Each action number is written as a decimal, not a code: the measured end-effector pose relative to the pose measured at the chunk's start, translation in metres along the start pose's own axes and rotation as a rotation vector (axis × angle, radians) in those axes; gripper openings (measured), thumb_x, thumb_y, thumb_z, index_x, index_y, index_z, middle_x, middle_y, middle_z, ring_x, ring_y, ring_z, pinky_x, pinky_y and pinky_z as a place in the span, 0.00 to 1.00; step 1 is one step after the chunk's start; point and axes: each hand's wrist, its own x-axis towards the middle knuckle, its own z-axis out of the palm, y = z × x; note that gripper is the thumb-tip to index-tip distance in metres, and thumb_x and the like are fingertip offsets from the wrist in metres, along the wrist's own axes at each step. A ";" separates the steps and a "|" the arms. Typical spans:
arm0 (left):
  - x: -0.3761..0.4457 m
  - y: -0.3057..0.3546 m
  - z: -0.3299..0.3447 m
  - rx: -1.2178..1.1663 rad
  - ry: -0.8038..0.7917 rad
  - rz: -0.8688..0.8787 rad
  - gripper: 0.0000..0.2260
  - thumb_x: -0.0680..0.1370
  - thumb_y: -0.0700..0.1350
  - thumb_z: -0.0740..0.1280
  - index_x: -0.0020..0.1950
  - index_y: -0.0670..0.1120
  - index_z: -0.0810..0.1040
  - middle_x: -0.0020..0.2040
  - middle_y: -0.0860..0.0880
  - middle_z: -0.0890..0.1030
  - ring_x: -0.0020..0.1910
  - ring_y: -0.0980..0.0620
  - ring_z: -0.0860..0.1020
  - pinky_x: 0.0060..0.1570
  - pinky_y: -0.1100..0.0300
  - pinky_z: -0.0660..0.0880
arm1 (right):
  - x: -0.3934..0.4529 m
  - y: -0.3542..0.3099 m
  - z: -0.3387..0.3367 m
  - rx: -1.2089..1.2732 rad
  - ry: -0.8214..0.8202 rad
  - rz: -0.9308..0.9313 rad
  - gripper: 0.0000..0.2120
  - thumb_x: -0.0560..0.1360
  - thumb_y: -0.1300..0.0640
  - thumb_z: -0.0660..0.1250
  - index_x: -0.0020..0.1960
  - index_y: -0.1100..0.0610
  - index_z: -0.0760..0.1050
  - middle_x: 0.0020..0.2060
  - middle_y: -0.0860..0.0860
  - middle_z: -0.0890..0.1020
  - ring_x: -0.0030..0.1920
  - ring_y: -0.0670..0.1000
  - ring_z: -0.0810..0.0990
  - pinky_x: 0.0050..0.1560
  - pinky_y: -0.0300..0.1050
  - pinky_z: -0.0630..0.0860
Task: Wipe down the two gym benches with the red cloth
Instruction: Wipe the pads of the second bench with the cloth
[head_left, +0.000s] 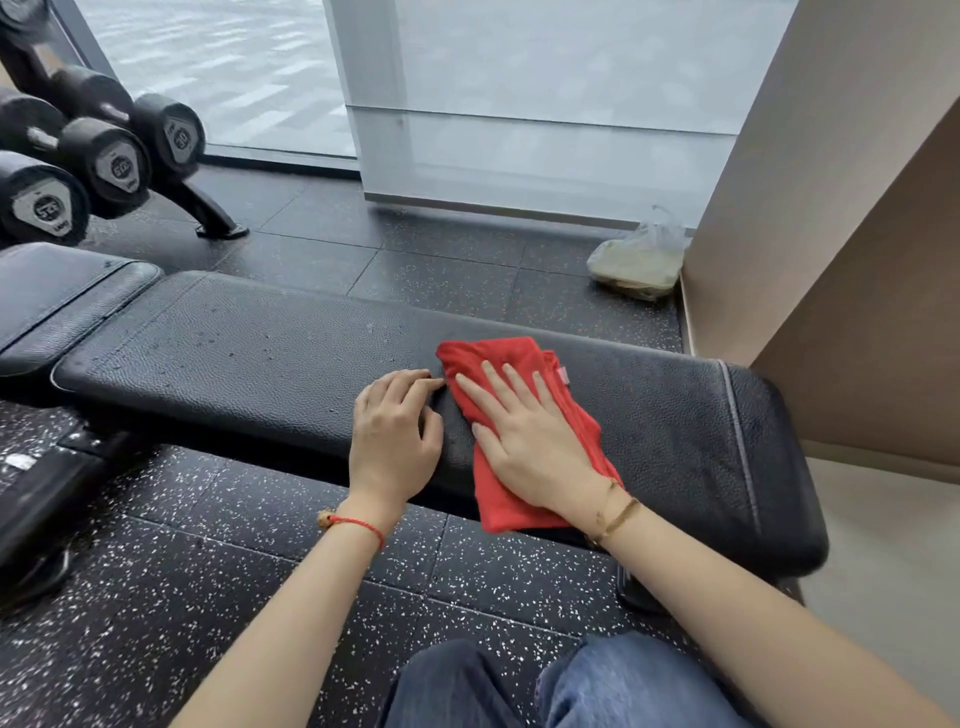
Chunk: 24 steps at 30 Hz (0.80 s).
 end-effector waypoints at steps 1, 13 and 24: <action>0.000 -0.001 0.000 -0.005 0.000 -0.001 0.15 0.74 0.43 0.61 0.58 0.47 0.81 0.60 0.50 0.80 0.63 0.47 0.75 0.67 0.47 0.68 | -0.009 0.009 -0.002 0.000 0.006 0.017 0.27 0.80 0.46 0.52 0.79 0.43 0.51 0.79 0.49 0.56 0.78 0.53 0.52 0.78 0.54 0.42; 0.000 0.002 0.000 -0.012 0.001 -0.017 0.15 0.74 0.43 0.61 0.57 0.48 0.80 0.59 0.51 0.80 0.62 0.48 0.75 0.67 0.48 0.68 | 0.031 -0.009 0.000 -0.010 -0.012 0.138 0.27 0.82 0.47 0.51 0.79 0.46 0.50 0.79 0.52 0.51 0.79 0.54 0.48 0.77 0.54 0.38; -0.001 -0.001 0.000 -0.009 -0.021 -0.020 0.15 0.75 0.44 0.61 0.59 0.49 0.79 0.61 0.52 0.79 0.64 0.49 0.73 0.68 0.51 0.64 | -0.003 0.087 -0.027 -0.026 -0.002 0.430 0.26 0.82 0.48 0.51 0.79 0.44 0.50 0.79 0.52 0.52 0.79 0.54 0.49 0.77 0.55 0.40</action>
